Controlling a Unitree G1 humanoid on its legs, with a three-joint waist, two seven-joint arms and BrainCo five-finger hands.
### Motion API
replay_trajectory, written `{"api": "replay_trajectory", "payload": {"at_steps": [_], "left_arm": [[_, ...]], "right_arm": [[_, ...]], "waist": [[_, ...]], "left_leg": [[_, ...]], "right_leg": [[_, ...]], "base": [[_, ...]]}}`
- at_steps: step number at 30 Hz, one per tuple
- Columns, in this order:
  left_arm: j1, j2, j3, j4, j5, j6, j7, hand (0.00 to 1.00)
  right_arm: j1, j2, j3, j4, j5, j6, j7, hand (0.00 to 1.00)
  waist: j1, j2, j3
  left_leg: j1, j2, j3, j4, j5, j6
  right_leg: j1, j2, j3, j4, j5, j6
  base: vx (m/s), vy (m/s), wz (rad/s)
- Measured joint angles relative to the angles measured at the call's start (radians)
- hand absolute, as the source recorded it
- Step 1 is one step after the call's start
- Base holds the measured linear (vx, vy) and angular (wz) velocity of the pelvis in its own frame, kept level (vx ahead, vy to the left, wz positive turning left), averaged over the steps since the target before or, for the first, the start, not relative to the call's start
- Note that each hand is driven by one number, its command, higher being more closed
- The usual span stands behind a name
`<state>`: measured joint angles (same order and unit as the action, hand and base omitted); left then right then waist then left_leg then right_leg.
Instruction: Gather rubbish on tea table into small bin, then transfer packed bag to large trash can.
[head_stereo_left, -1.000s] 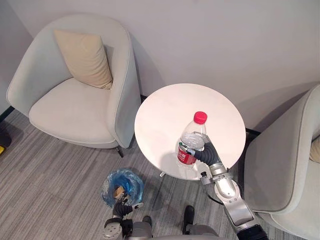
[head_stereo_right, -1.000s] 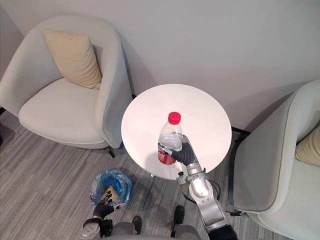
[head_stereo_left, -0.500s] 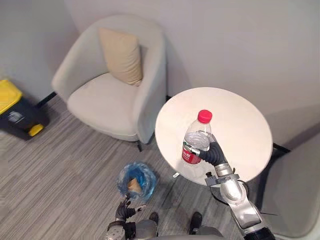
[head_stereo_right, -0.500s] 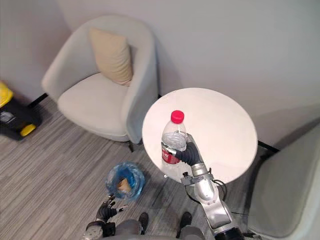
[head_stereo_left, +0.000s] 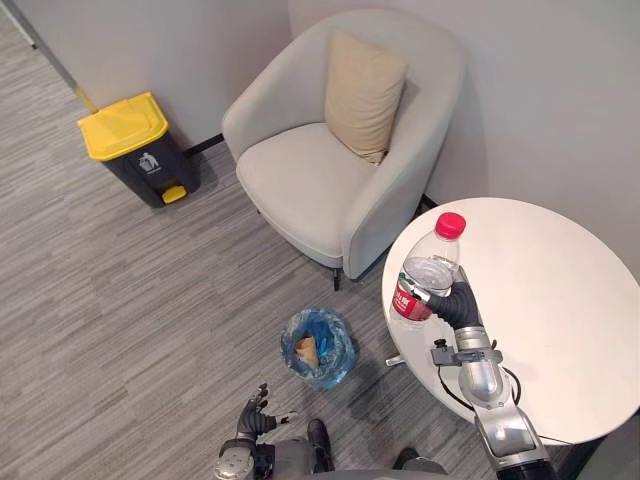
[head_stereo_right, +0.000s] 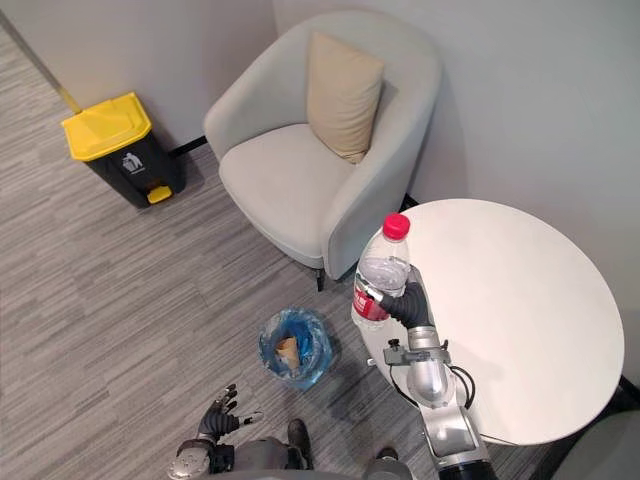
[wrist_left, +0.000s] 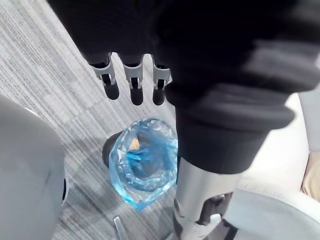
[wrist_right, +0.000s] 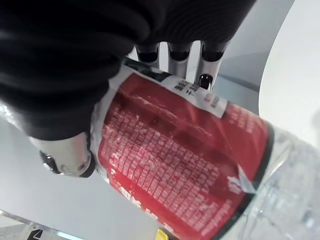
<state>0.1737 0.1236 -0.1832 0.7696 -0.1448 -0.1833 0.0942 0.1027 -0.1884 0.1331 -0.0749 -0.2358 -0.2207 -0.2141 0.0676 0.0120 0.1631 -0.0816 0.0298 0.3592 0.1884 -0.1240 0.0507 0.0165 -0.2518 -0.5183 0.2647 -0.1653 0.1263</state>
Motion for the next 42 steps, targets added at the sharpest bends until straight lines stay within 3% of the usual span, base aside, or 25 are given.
{"api": "replay_trajectory", "payload": {"at_steps": [1, 3, 5, 7, 9, 11, 13, 14, 16, 23, 29, 33, 37, 38, 42], "left_arm": [[0.000, 0.012, 0.000, -0.005, 0.000, 0.000, 0.000, 0.00], [0.001, 0.024, -0.001, -0.017, 0.001, 0.001, -0.001, 0.00], [0.006, 0.032, -0.002, -0.023, 0.001, 0.001, -0.001, 0.00], [0.002, 0.034, -0.005, -0.024, 0.001, 0.003, 0.000, 0.00], [0.003, 0.035, -0.007, -0.024, 0.001, 0.003, 0.000, 0.00], [-0.002, 0.032, -0.010, -0.024, 0.001, 0.001, -0.001, 0.00], [-0.009, 0.033, -0.009, -0.012, 0.004, 0.000, -0.002, 0.00], [-0.016, 0.009, -0.006, -0.009, 0.009, 0.000, -0.003, 0.00], [-0.002, -0.010, -0.004, -0.014, 0.012, -0.002, -0.003, 0.00], [0.000, -0.014, -0.002, -0.012, 0.022, -0.001, -0.007, 0.00], [0.004, 0.006, -0.002, -0.006, 0.022, 0.000, -0.006, 0.00], [0.001, 0.024, -0.002, -0.004, 0.022, 0.000, -0.007, 0.00], [-0.033, 0.023, -0.003, -0.005, 0.022, -0.001, -0.006, 0.00], [-0.058, 0.025, -0.002, -0.006, 0.021, -0.002, -0.003, 0.00], [-0.113, 0.029, -0.003, -0.005, 0.019, -0.002, 0.002, 0.00]], "right_arm": [[-0.009, 0.012, 0.008, 0.031, 0.000, 0.003, 0.002, 1.00], [-0.007, 0.021, 0.042, 0.056, -0.001, 0.006, 0.006, 1.00], [-0.004, 0.024, 0.071, 0.061, -0.001, 0.008, 0.023, 1.00], [-0.005, 0.026, 0.084, 0.061, -0.001, 0.006, 0.040, 1.00], [-0.006, 0.022, 0.081, 0.061, -0.001, 0.006, 0.043, 1.00], [-0.005, 0.014, 0.073, 0.059, -0.001, 0.006, 0.043, 1.00], [-0.002, 0.003, 0.070, 0.055, -0.001, 0.004, 0.042, 1.00], [0.000, -0.021, 0.065, 0.057, -0.001, 0.006, 0.042, 1.00], [0.000, -0.036, 0.061, 0.055, -0.001, 0.005, 0.042, 1.00], [0.041, -0.022, 0.006, 0.055, 0.000, 0.004, 0.044, 1.00], [0.047, -0.002, 0.028, 0.055, 0.004, 0.004, 0.067, 1.00], [0.002, 0.002, 0.084, 0.119, 0.026, 0.001, 0.086, 1.00], [-0.071, -0.030, 0.148, 0.144, 0.045, 0.001, 0.087, 1.00], [-0.117, -0.037, 0.172, 0.161, 0.050, -0.001, 0.088, 1.00], [-0.226, -0.055, 0.217, 0.223, 0.060, 0.000, 0.085, 1.00]], "waist": [[0.000, -0.018, 0.002], [-0.004, -0.033, 0.009], [-0.025, -0.040, 0.011], [-0.038, -0.042, 0.011], [-0.058, -0.035, 0.015], [-0.058, -0.039, 0.013], [-0.059, -0.060, 0.011], [-0.048, -0.019, 0.008], [-0.053, 0.014, 0.004], [-0.054, 0.006, 0.004], [-0.037, 0.001, 0.004], [-0.022, -0.021, 0.027], [-0.005, 0.002, 0.082], [0.003, 0.006, 0.121], [0.006, 0.006, 0.183]], "left_leg": [[-0.001, -0.008, -0.005, 0.025, -0.023, 0.004], [0.004, -0.016, -0.034, 0.046, -0.054, 0.012], [0.012, -0.020, -0.086, 0.062, -0.074, 0.019], [0.026, -0.016, -0.149, 0.051, -0.079, 0.019], [0.049, -0.015, -0.197, 0.043, -0.074, 0.012], [0.061, -0.017, -0.239, 0.054, -0.074, 0.000], [0.064, -0.043, -0.275, 0.101, -0.101, -0.038], [0.062, -0.013, -0.281, 0.114, -0.108, -0.052], [0.072, 0.008, -0.281, 0.084, -0.107, -0.055], [0.130, 0.012, -0.301, 0.027, -0.097, -0.065], [0.113, -0.017, -0.357, 0.032, -0.074, -0.063], [0.079, -0.032, -0.403, 0.025, -0.023, -0.079], [0.004, -0.031, -0.440, 0.051, -0.016, -0.072], [-0.040, -0.034, -0.443, 0.078, -0.016, -0.072], [-0.175, -0.054, -0.462, 0.148, -0.018, -0.082]], "right_leg": [[-0.032, -0.037, 0.015, 0.103, -0.030, -0.010], [-0.094, -0.073, 0.096, 0.276, -0.025, -0.029], [-0.174, -0.069, 0.213, 0.432, 0.007, -0.099], [-0.225, 0.025, 0.341, 0.426, -0.102, -0.091], [-0.257, 0.089, 0.399, 0.364, -0.120, -0.088], [-0.286, 0.145, 0.439, 0.247, -0.100, -0.089], [-0.272, 0.142, 0.437, 0.112, 0.075, -0.097], [-0.250, 0.161, 0.424, 0.094, 0.091, -0.109], [-0.205, 0.180, 0.403, 0.009, 0.106, -0.108], [-0.074, 0.192, 0.370, -0.150, 0.166, -0.090], [-0.031, 0.169, 0.309, -0.198, 0.181, -0.081], [-0.041, 0.151, 0.254, -0.191, 0.186, -0.089], [-0.118, 0.140, 0.216, -0.108, 0.165, -0.108], [-0.170, 0.121, 0.209, -0.041, 0.141, -0.114], [-0.309, 0.071, 0.184, 0.096, 0.089, -0.116]], "base": [[0.09, 0.087, 0.28], [0.07, 0.067, 0.33], [0.11, 0.040, 0.56], [0.15, -0.003, 0.77], [0.21, -0.053, 0.90], [0.18, -0.081, 0.85], [0.25, -0.119, 0.74], [0.27, -0.100, 0.49], [0.19, -0.057, 0.20], [0.05, 0.032, 0.14], [-0.04, 0.019, 0.37], [-0.10, -0.051, 0.45], [-0.19, -0.047, 0.37], [-0.24, -0.039, 0.33], [-0.29, -0.034, 0.42]]}}
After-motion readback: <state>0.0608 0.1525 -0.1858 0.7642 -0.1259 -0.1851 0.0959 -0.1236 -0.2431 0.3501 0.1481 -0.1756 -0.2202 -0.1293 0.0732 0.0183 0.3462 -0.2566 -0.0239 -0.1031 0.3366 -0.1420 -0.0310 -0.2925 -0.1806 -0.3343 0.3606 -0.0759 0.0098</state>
